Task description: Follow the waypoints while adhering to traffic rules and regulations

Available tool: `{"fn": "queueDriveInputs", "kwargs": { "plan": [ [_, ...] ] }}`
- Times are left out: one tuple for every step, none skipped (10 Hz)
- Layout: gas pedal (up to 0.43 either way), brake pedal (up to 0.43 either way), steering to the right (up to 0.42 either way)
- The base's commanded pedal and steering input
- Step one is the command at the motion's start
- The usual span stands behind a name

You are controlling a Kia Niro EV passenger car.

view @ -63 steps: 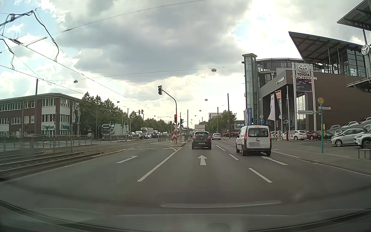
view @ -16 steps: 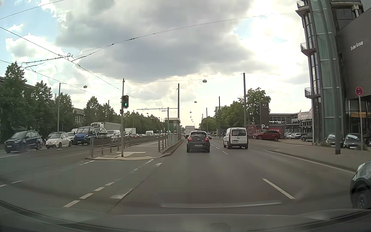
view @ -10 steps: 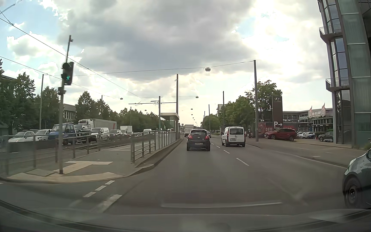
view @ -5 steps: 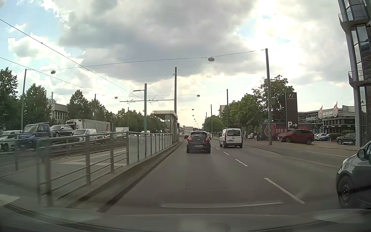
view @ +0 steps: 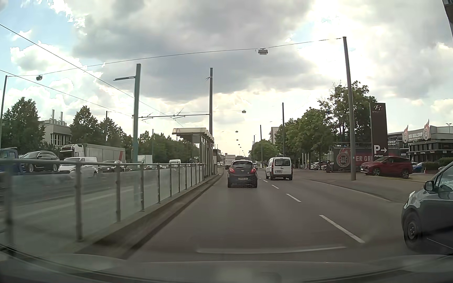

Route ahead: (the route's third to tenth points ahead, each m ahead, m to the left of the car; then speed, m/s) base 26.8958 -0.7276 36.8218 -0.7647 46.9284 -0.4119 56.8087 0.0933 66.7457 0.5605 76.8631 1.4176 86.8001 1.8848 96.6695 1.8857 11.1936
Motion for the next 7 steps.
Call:
{"fn": "queueDriveInputs", "kwargs": {
  "plan": [
    [0.0,0.03,-0.005],
    [0.0,0.03,-0.005],
    [0.0,0.03,-0.005],
    [0.0,0.03,-0.005],
    [0.0,0.03,-0.005],
    [0.0,0.03,-0.005],
    [0.0,0.03,-0.005]
  ]
}}
